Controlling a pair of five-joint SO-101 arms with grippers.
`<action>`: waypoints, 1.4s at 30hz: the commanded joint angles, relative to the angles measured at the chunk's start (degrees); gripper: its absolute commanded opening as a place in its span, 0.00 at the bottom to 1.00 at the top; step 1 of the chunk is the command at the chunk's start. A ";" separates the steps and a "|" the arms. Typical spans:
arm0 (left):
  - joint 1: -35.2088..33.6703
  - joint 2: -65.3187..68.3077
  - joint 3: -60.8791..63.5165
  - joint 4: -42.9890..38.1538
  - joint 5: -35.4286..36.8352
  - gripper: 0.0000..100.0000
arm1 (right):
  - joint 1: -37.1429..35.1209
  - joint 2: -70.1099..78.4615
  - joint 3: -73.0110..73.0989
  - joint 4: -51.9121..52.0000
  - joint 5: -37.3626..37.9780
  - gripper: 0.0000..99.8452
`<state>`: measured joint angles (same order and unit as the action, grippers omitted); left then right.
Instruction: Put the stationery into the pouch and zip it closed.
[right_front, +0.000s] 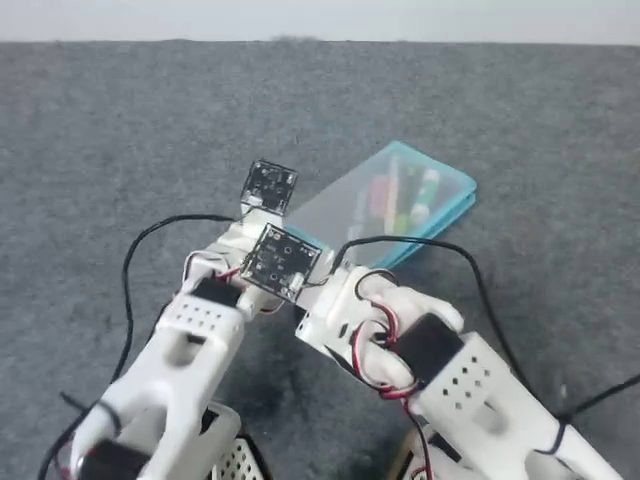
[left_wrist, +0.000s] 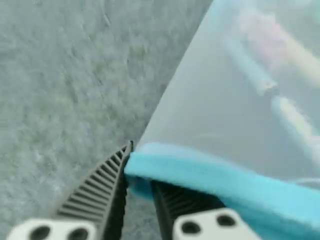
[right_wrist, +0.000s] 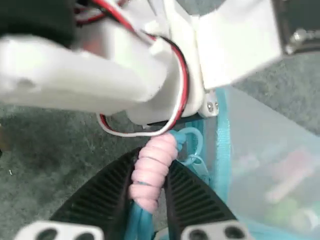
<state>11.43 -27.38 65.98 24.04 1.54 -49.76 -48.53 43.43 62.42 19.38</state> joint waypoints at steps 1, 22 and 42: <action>0.44 1.23 -4.09 -1.23 1.23 0.01 | 0.40 1.71 0.09 -2.59 0.97 0.01; -2.02 -15.38 -0.84 6.86 1.23 0.01 | 8.84 -4.44 5.27 7.25 9.14 0.28; -1.49 -15.38 -0.84 6.86 1.23 0.01 | 16.48 -15.43 25.05 -8.57 19.25 0.28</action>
<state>10.11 -39.60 66.15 30.90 1.54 -32.70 -62.51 68.92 57.05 38.11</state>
